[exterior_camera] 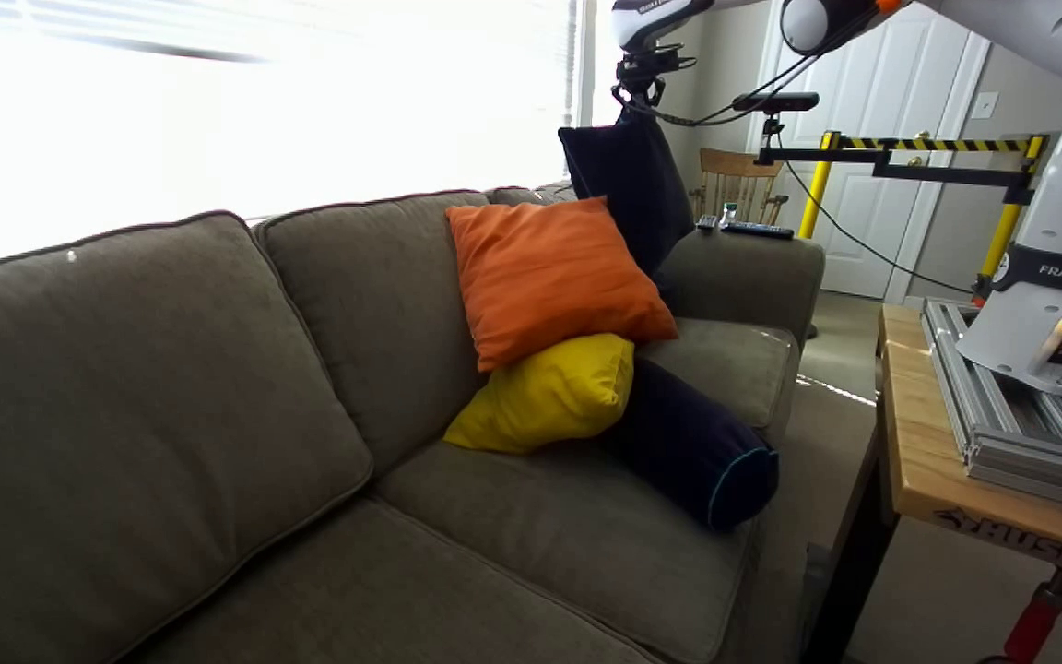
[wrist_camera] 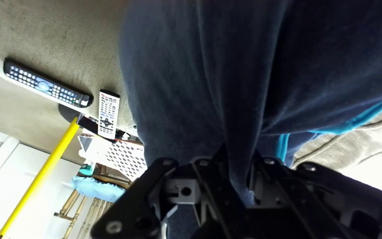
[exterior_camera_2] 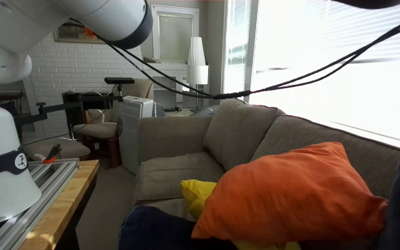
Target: Put the square-shaped blue pillow onto the orange one
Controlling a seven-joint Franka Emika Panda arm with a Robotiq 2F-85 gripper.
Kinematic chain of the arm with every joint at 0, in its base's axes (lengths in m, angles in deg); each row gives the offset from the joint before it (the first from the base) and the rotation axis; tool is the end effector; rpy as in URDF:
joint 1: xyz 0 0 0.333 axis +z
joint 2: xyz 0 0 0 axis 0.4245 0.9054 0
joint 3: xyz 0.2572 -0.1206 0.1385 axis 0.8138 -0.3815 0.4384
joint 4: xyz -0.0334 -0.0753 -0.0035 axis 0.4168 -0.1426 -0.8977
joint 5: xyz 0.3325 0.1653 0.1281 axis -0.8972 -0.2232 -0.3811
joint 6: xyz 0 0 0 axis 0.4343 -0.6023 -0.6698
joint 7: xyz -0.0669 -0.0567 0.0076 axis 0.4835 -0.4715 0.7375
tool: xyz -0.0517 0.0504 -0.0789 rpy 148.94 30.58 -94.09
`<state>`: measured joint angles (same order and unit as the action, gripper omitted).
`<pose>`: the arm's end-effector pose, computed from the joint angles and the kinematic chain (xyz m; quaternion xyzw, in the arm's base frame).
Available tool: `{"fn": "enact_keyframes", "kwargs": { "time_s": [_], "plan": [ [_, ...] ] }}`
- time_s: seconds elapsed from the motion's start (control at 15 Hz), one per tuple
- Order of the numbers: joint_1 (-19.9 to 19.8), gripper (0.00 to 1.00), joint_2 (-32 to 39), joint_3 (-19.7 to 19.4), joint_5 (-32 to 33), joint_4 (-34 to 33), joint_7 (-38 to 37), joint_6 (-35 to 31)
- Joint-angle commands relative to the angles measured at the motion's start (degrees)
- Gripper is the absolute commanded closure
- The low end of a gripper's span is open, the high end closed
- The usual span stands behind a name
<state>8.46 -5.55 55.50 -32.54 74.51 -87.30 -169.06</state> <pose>0.7030 -0.4178 0.4373 0.8269 -0.4847 0.1944 0.2087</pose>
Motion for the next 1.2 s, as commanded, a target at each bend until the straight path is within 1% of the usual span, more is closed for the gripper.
{"fn": "enact_keyframes", "kwargs": {
  "time_s": [0.0, 0.27, 0.6, 1.13],
  "plan": [
    [1.08, 0.98, -4.4, 0.51, 0.15, 0.9, 4.06, 3.71],
    [2.14, 0.98, -6.37, 1.07, -0.21, 0.83, 6.75, 6.47],
    [3.83, 0.98, -8.89, 3.02, -0.73, 1.09, 9.81, 9.96],
    [7.68, 0.98, -12.33, 4.82, -0.29, 0.81, 11.18, 15.31]
  ]
}}
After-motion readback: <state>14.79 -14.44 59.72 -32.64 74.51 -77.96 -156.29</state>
